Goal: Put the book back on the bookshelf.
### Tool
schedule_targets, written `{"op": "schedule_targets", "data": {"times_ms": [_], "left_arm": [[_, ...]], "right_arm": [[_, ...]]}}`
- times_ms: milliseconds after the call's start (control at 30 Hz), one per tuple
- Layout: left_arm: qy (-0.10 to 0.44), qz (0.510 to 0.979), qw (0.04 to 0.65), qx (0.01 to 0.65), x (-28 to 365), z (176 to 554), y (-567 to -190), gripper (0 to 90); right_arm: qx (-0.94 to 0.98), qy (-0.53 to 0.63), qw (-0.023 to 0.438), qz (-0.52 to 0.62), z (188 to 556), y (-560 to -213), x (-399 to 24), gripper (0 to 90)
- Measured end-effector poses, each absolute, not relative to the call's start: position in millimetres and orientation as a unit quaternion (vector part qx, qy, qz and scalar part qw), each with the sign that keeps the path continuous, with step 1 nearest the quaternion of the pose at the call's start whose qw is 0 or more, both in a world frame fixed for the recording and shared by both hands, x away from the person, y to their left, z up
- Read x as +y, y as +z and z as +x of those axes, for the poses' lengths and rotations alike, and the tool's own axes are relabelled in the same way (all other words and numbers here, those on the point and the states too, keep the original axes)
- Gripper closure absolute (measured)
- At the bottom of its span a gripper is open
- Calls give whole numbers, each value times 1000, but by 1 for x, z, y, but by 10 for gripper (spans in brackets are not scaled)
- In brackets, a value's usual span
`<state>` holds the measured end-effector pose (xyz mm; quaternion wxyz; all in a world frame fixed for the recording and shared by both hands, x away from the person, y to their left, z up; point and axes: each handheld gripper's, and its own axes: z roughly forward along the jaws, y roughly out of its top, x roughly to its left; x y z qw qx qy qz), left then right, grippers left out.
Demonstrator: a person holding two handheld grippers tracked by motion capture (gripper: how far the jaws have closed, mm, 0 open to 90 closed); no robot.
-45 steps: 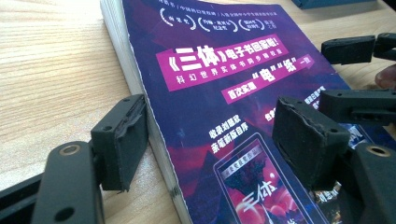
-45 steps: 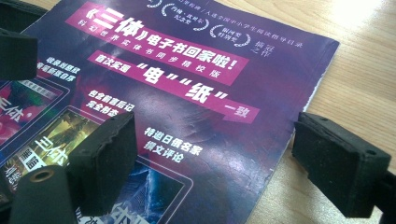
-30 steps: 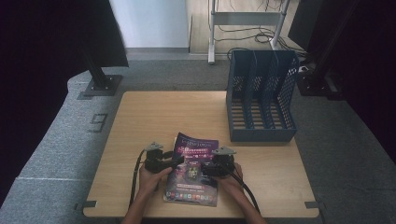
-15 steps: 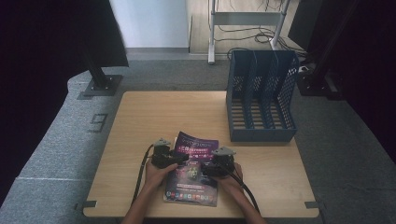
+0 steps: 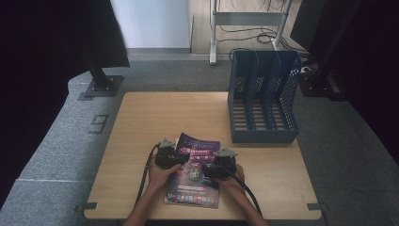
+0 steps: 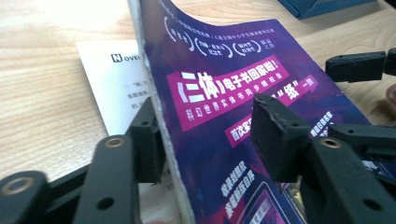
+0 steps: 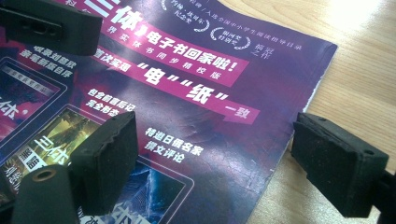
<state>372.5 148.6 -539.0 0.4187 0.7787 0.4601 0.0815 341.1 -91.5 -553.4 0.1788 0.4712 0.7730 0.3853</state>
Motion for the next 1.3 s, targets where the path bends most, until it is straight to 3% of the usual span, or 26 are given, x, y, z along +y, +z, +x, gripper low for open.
{"op": "schedule_targets", "data": {"times_ms": [333,667,1067,1300], "left_arm": [[90,779,420,457,151,372,-538,615],[68,784,439,433,148,369,-536,605],[87,786,424,442,143,371,-538,567],[116,794,406,436,139,370,-537,618]], "right_arm": [[773,385,179,471,341,-553,-92,145],[772,385,176,473,341,-553,-92,145],[773,385,177,473,341,-553,-92,146],[772,385,177,473,341,-553,-92,146]]}}
